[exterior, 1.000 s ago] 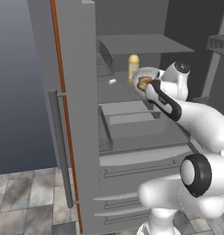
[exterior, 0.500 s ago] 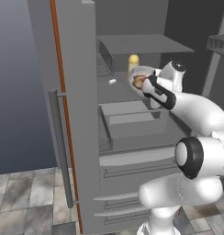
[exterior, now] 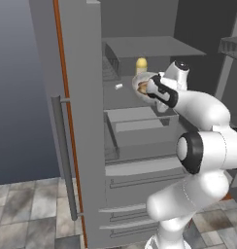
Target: Pick the chicken drumstick and sweet potato from their plates and place them in the bowl. Then put the bowl in the fridge.
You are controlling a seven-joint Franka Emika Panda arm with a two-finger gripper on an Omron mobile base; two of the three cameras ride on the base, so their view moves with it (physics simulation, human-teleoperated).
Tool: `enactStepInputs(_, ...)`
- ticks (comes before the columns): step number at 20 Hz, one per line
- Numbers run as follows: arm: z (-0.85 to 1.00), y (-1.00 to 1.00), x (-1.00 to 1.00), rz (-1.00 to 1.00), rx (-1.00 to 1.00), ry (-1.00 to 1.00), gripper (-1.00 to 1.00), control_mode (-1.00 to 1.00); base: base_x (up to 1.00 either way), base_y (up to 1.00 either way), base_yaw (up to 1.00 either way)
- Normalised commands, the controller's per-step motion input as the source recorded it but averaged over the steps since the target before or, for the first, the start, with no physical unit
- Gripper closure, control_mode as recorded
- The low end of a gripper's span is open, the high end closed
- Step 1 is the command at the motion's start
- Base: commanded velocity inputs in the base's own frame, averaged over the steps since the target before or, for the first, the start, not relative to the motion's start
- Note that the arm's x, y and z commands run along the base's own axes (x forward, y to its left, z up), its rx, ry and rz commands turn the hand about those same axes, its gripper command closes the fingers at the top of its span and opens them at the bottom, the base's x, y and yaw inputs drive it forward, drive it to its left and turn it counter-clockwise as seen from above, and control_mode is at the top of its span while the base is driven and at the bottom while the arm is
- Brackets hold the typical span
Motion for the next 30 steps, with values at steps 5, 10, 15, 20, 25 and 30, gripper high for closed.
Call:
enactStepInputs(5, -0.02, 0.00, 0.24, 0.00, -0.02, 0.00, 1.00, -1.00, 0.00, 0.00, 0.00)
enactStepInputs(10, -0.15, 0.00, 0.18, 0.00, 0.00, 0.00, 1.00, -1.00, 0.00, 0.00, 0.00)
enactStepInputs(15, -0.15, 0.00, 0.22, 0.00, 0.00, 0.00, 1.00, -1.00, 0.00, 0.00, 0.00)
enactStepInputs(20, -0.15, 0.00, 0.26, 0.00, 0.00, 0.00, 1.00, -1.00, 0.00, 0.00, 0.00)
enactStepInputs(25, -0.21, 0.00, 0.27, 0.00, 0.00, 0.00, 1.00, -1.00, 0.00, 0.00, 0.00)
enactStepInputs(30, -0.20, 0.00, 0.30, 0.00, 0.00, -0.03, 1.00, -1.00, 0.00, 0.00, 0.00)
